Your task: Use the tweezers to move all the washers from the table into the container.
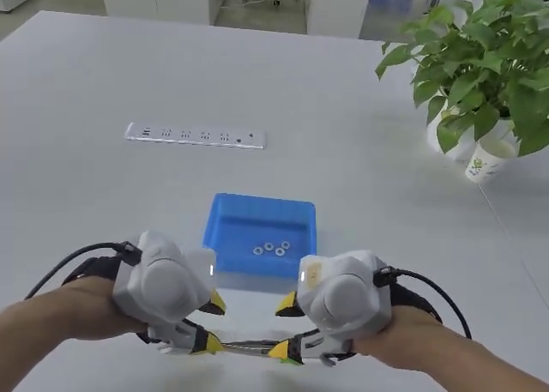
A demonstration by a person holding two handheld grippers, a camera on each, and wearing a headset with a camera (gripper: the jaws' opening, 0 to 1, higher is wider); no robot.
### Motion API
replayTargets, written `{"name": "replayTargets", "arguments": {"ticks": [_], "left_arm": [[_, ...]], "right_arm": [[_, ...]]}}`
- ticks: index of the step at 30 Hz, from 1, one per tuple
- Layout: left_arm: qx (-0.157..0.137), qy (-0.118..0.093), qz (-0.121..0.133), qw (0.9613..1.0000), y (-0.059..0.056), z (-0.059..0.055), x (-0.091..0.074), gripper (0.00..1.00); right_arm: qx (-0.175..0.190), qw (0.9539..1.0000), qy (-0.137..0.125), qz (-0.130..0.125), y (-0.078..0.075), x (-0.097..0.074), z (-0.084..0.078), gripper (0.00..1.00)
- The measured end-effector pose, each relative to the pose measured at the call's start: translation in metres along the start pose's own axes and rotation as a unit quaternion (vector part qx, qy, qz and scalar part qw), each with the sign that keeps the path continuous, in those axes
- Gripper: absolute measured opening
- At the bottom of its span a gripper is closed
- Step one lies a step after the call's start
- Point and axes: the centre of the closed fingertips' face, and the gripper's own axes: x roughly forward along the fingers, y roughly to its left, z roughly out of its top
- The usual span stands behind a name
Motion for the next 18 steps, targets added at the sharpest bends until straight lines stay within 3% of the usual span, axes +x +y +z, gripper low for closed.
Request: {"name": "replayTargets", "arguments": {"ticks": [9,18], "left_arm": [[-0.06,-0.044,0.028,0.9968,0.0,0.003,-0.02,0.39],[-0.099,-0.101,0.074,0.9872,0.003,0.011,-0.044,0.5]], "right_arm": [[0.045,0.9977,-0.027,-0.044,-0.012,-0.025,-0.002,0.43],[0.094,0.9874,-0.075,-0.103,-0.027,-0.059,-0.001,0.55]]}}
